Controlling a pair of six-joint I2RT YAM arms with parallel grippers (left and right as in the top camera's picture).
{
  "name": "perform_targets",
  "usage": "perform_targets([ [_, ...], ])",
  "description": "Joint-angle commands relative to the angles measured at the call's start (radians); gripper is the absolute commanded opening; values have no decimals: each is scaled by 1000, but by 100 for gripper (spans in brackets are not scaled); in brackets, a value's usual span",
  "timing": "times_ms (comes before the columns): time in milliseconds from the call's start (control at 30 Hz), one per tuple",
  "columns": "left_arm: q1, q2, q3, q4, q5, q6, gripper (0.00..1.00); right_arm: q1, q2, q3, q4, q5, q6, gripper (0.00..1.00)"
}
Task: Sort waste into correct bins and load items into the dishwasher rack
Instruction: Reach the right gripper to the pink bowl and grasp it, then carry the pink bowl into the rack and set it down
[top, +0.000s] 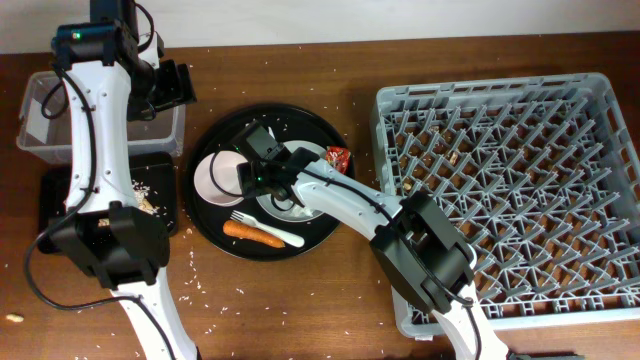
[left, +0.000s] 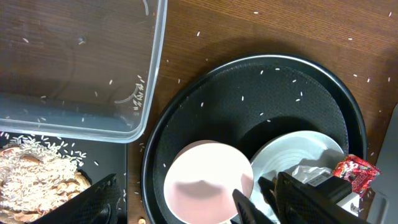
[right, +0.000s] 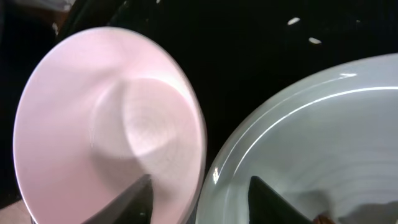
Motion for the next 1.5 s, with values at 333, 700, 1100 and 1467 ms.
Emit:
perform_targets([
  [333,1,-6,10,2,-2,-8,79,2,47,26,-3,5,-7,6],
  [700,1,-6,10,3,-5,-8,79,-32,32,237,-168,5,-105,4],
  [1100,1,-6,10,3,-31,-8,99,-205,-64,711,-1031,681,-89,4],
  [1467,1,-6,10,9,-31,-9,99,-523,-59,708,-1237,1118,-90,4],
])
